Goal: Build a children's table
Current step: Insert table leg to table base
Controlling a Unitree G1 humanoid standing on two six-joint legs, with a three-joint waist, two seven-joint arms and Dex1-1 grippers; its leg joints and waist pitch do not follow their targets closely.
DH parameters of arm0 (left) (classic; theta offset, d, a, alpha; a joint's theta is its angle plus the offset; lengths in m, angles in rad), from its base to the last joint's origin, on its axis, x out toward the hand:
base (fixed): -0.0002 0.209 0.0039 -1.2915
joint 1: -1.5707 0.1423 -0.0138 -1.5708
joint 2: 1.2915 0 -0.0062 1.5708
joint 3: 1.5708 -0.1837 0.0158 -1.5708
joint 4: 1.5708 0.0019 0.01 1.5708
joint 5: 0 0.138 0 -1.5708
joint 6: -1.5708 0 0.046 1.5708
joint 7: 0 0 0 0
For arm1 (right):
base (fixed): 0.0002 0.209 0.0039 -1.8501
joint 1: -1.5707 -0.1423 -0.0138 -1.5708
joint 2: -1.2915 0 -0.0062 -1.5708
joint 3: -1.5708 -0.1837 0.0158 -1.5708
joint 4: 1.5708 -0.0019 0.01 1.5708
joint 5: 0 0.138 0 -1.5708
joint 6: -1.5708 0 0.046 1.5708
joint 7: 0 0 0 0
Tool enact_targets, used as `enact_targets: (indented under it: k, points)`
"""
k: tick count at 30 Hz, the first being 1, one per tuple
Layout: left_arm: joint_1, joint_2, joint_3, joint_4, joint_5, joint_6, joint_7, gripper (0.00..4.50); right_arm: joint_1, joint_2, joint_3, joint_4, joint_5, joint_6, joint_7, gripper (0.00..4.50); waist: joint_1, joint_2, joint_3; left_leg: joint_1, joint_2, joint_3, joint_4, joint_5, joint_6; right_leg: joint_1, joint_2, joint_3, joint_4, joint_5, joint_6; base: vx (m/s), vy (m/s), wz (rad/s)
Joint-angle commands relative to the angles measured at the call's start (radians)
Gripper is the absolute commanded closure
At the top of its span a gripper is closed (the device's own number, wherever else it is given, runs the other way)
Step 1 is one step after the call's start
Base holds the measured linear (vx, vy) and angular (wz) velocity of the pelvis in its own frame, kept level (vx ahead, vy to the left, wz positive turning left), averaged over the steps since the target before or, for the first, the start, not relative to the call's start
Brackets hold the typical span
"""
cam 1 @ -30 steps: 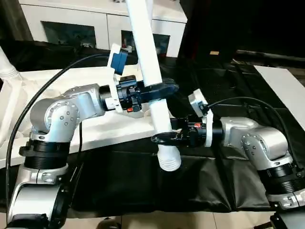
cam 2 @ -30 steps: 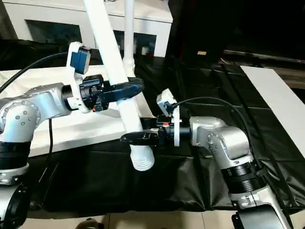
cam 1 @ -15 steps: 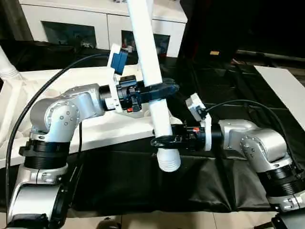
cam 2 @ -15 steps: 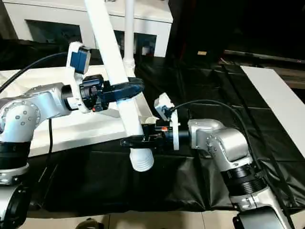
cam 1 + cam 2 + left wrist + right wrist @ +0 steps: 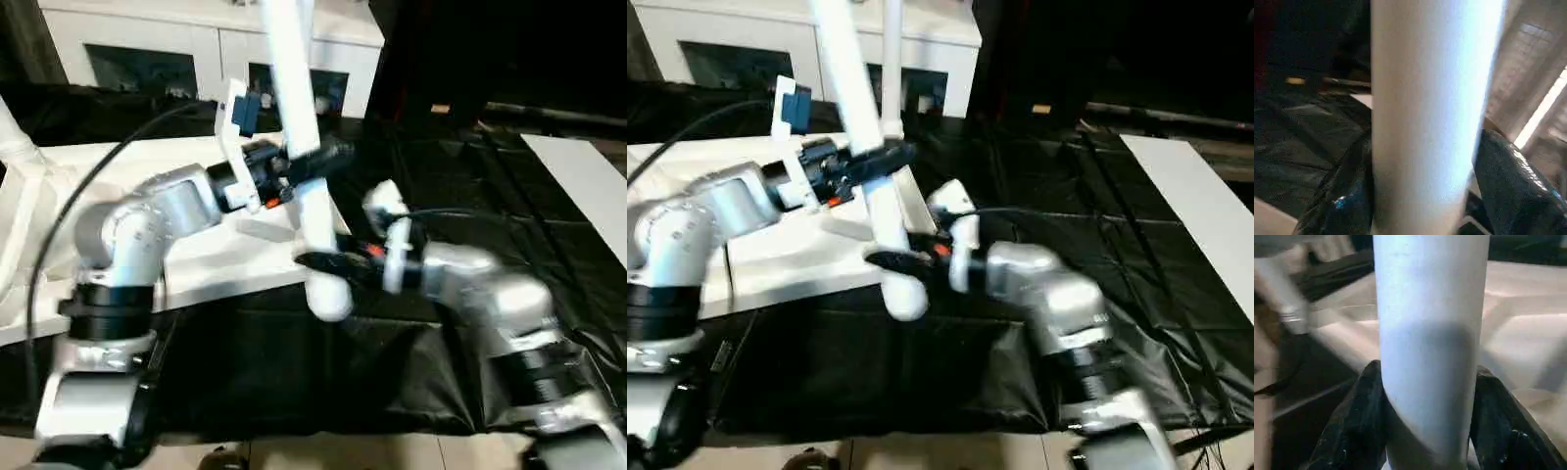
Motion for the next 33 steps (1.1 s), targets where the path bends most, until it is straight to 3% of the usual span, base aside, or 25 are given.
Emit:
enact_targets:
  k: [1, 7, 15, 24, 27, 33]
  points:
    - [0.023, -0.024, -0.027, -0.037, 0.048, -0.033, 0.049, 1.29, -0.027, 0.022, -0.051, 0.058, -0.068, -0.067, -0.142, 2.65, -0.004, 0.013, -0.073, 0.025, 0.018, -0.015, -0.073, -0.195, -0.080, 0.043, -0.065, 0.037, -0.077, -0.166, -0.139, 0.000, 0.000, 0.00]
    - [0.076, -0.086, -0.093, -0.069, 0.120, -0.100, 0.118, 1.18, -0.056, 0.049, -0.047, 0.136, -0.157, -0.163, -0.262, 2.66, -0.006, 0.011, -0.071, 0.024, 0.018, -0.013, -0.072, -0.201, -0.076, 0.041, -0.063, 0.039, -0.077, -0.156, -0.121, 0.000, 0.000, 0.00]
    - [0.075, -0.165, -0.150, -0.015, 0.238, -0.179, 0.237, 1.18, -0.069, 0.078, -0.015, 0.168, -0.202, -0.217, -0.279, 2.66, -0.014, 0.007, -0.071, 0.021, 0.018, -0.014, -0.072, -0.213, -0.058, 0.042, -0.061, 0.039, -0.082, -0.166, -0.099, 0.000, 0.000, 0.00]
    - [0.047, -0.207, -0.096, 0.041, 0.251, -0.197, 0.316, 1.18, -0.070, 0.092, -0.012, 0.173, -0.213, -0.236, -0.272, 2.66, -0.023, 0.011, -0.072, 0.021, 0.018, -0.015, -0.070, -0.215, -0.047, 0.043, -0.061, 0.039, -0.081, -0.147, -0.119, 0.000, 0.000, 0.00]
    - [0.042, -0.223, -0.055, 0.042, 0.226, -0.205, 0.323, 1.36, -0.071, 0.096, -0.015, 0.180, -0.217, -0.244, -0.271, 2.66, -0.024, 0.008, -0.072, 0.021, 0.017, -0.014, -0.069, -0.214, -0.043, 0.042, -0.062, 0.039, -0.081, -0.143, -0.126, 0.000, 0.000, 0.00]
    - [0.049, -0.222, -0.058, 0.034, 0.233, -0.212, 0.326, 1.83, -0.074, 0.097, -0.015, 0.188, -0.219, -0.250, -0.269, 2.66, -0.022, 0.009, -0.072, 0.022, 0.019, -0.015, -0.070, -0.218, -0.040, 0.041, -0.062, 0.038, -0.081, -0.147, -0.125, 0.000, 0.000, 0.00]
